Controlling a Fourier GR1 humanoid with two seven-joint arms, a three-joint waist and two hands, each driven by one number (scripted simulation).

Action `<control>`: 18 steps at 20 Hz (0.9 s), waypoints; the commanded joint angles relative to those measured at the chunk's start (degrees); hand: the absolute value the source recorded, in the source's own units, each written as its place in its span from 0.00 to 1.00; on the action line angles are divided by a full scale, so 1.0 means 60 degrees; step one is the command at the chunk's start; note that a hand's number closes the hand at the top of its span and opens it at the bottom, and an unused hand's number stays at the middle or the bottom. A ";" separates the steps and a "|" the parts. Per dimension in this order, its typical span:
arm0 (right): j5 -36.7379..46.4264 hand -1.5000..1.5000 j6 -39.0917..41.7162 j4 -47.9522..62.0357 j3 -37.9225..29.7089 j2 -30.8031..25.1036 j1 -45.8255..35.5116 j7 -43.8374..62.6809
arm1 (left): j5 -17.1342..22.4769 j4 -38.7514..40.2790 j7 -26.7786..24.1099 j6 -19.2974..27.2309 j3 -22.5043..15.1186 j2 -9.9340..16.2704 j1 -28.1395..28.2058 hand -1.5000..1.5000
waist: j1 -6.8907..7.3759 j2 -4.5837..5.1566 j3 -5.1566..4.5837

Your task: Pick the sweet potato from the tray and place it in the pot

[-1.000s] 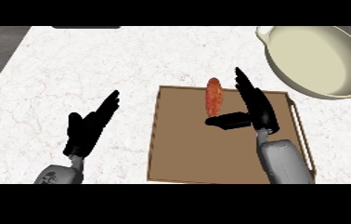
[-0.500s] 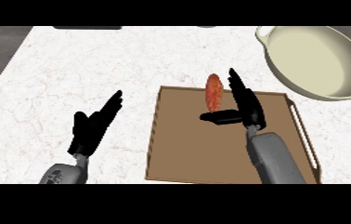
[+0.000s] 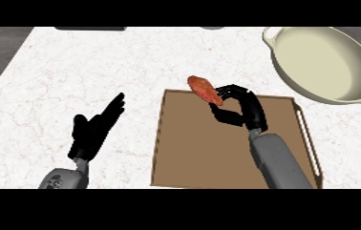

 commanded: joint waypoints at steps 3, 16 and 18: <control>-0.0466 1.00 0.0263 0.0738 -0.0112 0.0263 0.0346 -0.0840 | -0.0006 -0.0163 0.0395 -0.0148 -0.0030 -0.0016 0.0159 0.50 | -0.0011 0.0221 0.0132; -0.2331 1.00 0.3907 0.1454 -0.3145 -0.6504 0.2122 -0.4457 | 0.0141 -0.0271 0.0064 -0.0046 0.0399 0.0059 0.0547 0.50 | -0.0540 0.0301 0.0211; -0.2574 1.00 0.4809 0.2310 -0.3602 -0.7098 0.2314 -0.5333 | 0.0057 -0.0114 0.0041 -0.0055 0.0416 0.0098 0.0234 0.50 | -0.0355 0.0358 0.0210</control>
